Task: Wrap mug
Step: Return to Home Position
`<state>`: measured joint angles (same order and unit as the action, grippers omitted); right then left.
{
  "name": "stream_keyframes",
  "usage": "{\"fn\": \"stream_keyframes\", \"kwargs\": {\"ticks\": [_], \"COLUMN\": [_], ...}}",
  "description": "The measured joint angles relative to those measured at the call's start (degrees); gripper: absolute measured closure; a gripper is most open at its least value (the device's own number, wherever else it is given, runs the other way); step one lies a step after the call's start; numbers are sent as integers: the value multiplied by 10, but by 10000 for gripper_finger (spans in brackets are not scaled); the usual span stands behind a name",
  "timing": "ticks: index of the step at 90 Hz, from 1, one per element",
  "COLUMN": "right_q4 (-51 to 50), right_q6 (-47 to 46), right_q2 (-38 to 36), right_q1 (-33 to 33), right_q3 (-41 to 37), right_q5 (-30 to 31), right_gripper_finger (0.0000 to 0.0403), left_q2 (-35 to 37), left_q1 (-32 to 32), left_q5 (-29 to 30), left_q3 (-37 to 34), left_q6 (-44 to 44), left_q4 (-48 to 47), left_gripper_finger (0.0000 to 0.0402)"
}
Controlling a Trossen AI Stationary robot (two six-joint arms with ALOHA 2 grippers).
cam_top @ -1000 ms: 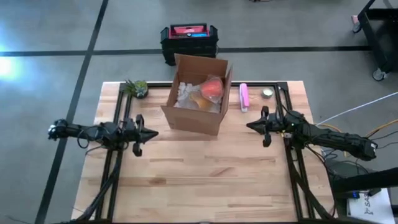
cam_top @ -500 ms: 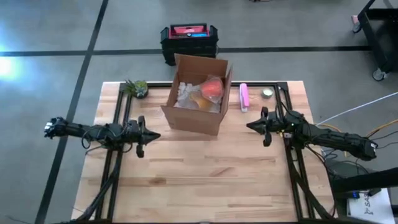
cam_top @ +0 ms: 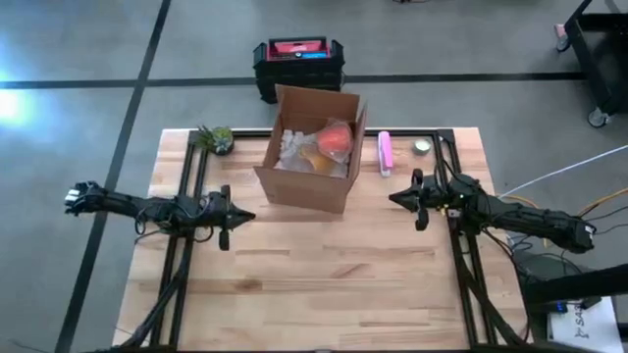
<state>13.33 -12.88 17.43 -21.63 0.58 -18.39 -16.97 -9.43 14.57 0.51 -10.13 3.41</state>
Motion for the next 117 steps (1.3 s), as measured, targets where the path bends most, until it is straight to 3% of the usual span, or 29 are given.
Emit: {"fn": "stream_keyframes", "kwargs": {"ticks": [117], "right_q4": [0], "right_q6": [0], "right_q2": [0], "right_q1": [0], "right_q3": [0], "right_q5": [0], "right_gripper_finger": [400], "left_q2": [-34], "left_q1": [0], "left_q5": [0], "left_q3": [0], "left_q6": [0], "left_q4": [0], "left_gripper_finger": [396]}}
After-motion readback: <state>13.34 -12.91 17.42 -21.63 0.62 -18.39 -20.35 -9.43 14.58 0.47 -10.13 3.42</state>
